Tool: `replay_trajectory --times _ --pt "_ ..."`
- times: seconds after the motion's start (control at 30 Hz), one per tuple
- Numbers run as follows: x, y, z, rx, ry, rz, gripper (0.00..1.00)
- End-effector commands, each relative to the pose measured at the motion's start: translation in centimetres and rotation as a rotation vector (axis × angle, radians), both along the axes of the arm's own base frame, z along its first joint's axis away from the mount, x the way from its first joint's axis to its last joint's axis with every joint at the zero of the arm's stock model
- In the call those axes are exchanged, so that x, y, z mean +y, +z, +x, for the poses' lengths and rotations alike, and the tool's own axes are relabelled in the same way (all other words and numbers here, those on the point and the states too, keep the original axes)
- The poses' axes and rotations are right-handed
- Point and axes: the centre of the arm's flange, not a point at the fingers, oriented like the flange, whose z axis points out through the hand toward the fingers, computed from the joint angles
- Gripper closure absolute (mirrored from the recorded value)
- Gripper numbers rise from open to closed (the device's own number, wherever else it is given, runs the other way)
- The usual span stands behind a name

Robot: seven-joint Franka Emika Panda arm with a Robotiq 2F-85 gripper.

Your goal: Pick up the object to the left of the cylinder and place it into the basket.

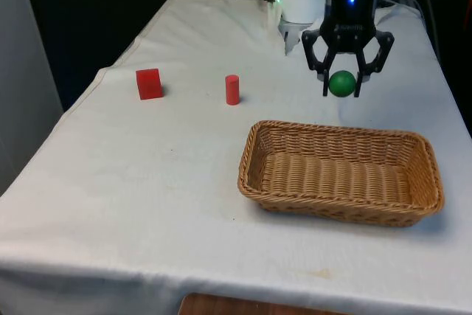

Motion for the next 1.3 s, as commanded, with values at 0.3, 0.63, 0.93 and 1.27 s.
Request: replay_trajectory --times 0.3,0.63,0.93,1.27 --pt "0.1 -1.2 3.1 -0.008 -0.008 -0.017 1.0" --pt "0.0 -3.1 4.7 -0.02 -0.014 -0.044 1.0" --pt "0.1 -6.1 5.7 -0.034 -0.02 -0.063 1.0" --pt "0.1 -9.3 6.6 -0.054 -0.025 -0.083 1.0"
